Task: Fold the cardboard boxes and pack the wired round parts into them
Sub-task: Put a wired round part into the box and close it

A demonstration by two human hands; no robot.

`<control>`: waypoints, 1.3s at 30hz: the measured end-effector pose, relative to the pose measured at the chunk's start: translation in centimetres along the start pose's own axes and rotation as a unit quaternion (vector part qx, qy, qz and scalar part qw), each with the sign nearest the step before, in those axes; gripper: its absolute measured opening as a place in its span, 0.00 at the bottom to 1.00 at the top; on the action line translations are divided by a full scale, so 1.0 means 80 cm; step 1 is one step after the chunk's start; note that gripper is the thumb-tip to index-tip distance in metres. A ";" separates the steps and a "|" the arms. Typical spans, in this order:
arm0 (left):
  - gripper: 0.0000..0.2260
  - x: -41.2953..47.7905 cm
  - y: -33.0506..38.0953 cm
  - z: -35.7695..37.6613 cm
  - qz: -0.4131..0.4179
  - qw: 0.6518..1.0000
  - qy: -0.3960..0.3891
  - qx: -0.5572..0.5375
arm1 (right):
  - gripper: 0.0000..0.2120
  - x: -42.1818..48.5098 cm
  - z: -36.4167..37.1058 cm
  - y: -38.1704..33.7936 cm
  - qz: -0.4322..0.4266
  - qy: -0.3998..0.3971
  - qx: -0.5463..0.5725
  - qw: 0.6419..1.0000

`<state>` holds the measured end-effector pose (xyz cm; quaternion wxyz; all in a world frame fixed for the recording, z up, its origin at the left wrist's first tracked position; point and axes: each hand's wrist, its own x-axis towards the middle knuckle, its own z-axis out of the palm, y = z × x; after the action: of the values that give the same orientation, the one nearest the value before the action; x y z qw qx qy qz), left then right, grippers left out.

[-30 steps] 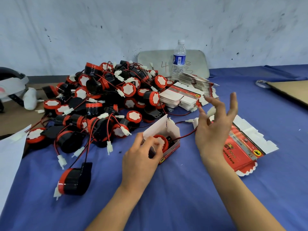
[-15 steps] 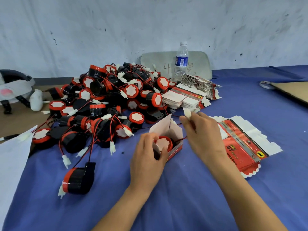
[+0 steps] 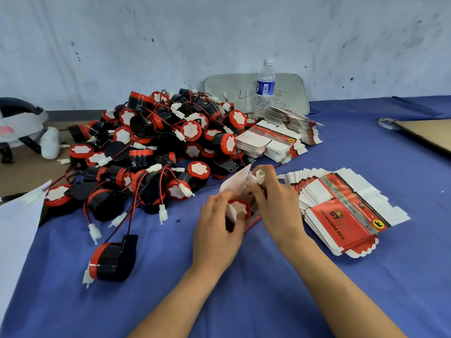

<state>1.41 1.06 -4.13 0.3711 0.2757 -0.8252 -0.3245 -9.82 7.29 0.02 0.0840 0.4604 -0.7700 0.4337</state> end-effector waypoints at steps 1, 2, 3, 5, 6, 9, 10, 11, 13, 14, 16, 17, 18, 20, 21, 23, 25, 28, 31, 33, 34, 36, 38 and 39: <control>0.15 0.000 0.000 0.000 0.001 1.000 -0.005 -0.002 | 0.07 0.000 0.002 0.000 -0.003 0.000 0.002 1.000; 0.15 -0.001 0.000 0.000 0.003 1.000 -0.009 -0.003 | 0.07 0.001 0.006 0.003 -0.005 -0.010 -0.009 1.000; 0.17 -0.001 -0.001 0.001 0.004 1.000 -0.012 -0.005 | 0.08 0.001 0.010 0.007 -0.007 -0.031 -0.046 0.998; 0.20 -0.001 -0.003 0.001 0.004 1.000 -0.013 -0.011 | 0.10 0.002 0.018 0.013 -0.005 -0.086 -0.176 0.981; 0.22 -0.001 -0.004 0.002 0.006 1.000 -0.013 -0.013 | 0.11 0.003 0.020 0.015 0.001 -0.102 -0.225 0.969; 0.29 -0.002 -0.001 0.002 0.040 0.999 -0.009 0.007 | 0.12 0.006 0.020 0.020 0.040 -0.121 -0.239 0.963; 0.31 -0.002 0.001 0.001 0.062 0.997 0.004 0.033 | 0.11 0.006 0.019 0.020 0.046 -0.121 -0.239 0.962; 0.31 -0.002 0.003 0.001 0.093 0.993 0.024 0.072 | 0.10 0.006 0.019 0.021 0.045 -0.122 -0.241 0.962; 0.29 -0.003 0.004 0.004 0.153 0.976 0.051 0.143 | 0.08 0.006 0.017 0.023 0.026 -0.125 -0.239 0.963; 0.26 -0.004 0.004 0.005 0.164 0.972 0.057 0.160 | 0.08 0.006 0.014 0.022 0.017 -0.131 -0.236 0.963; 0.22 -0.006 0.005 0.006 0.165 0.967 0.065 0.183 | 0.06 0.008 0.009 0.022 -0.002 -0.160 -0.230 0.960; 0.21 -0.007 0.005 0.007 0.167 0.965 0.068 0.192 | 0.06 0.009 0.007 0.021 -0.008 -0.181 -0.222 0.958; 0.21 -0.007 0.007 0.006 0.167 0.964 0.068 0.196 | 0.07 0.009 0.004 0.019 -0.012 -0.202 -0.209 0.957; 0.23 -0.007 0.008 0.004 0.161 0.966 0.064 0.194 | 0.10 0.006 0.003 0.015 -0.025 -0.244 -0.189 0.951; 0.23 -0.005 0.008 0.003 0.158 0.965 0.065 0.198 | 0.10 0.004 0.004 0.013 -0.033 -0.257 -0.184 0.948; 0.22 -0.004 0.008 0.001 0.154 0.961 0.071 0.217 | 0.09 0.001 0.006 0.009 -0.036 -0.260 -0.171 0.950; 0.19 -0.004 0.007 0.000 0.144 0.959 0.078 0.231 | 0.08 0.001 0.004 0.008 -0.027 -0.253 -0.154 0.955; 0.16 -0.005 0.004 -0.002 0.131 0.962 0.074 0.229 | 0.07 0.004 -0.005 0.009 -0.031 -0.196 -0.075 0.977; 0.14 -0.005 0.003 -0.002 0.124 0.966 0.058 0.218 | 0.06 0.006 -0.011 0.006 -0.020 0.036 0.055 0.998; 0.12 -0.005 0.003 -0.003 0.123 0.968 0.053 0.211 | 0.03 0.010 -0.013 0.009 0.042 0.151 0.129 0.979; 0.11 -0.005 0.004 -0.003 0.122 0.969 0.053 0.208 | 0.05 0.014 -0.014 0.011 0.092 0.156 0.172 0.968; 0.11 -0.006 0.004 -0.003 0.122 0.971 0.053 0.201 | 0.13 0.019 -0.016 0.019 0.195 0.096 0.279 0.936; 0.12 -0.005 0.004 -0.004 0.127 0.972 0.052 0.191 | 0.15 0.022 -0.018 0.023 0.242 0.059 0.387 0.888; 0.13 -0.005 0.004 -0.004 0.130 0.973 0.051 0.184 | 0.13 0.023 -0.019 0.023 0.235 0.059 0.414 0.877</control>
<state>1.86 1.45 -3.87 0.3947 0.2459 -0.8794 -0.1018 -12.74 7.65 0.86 -0.1732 0.2325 -0.5991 0.7464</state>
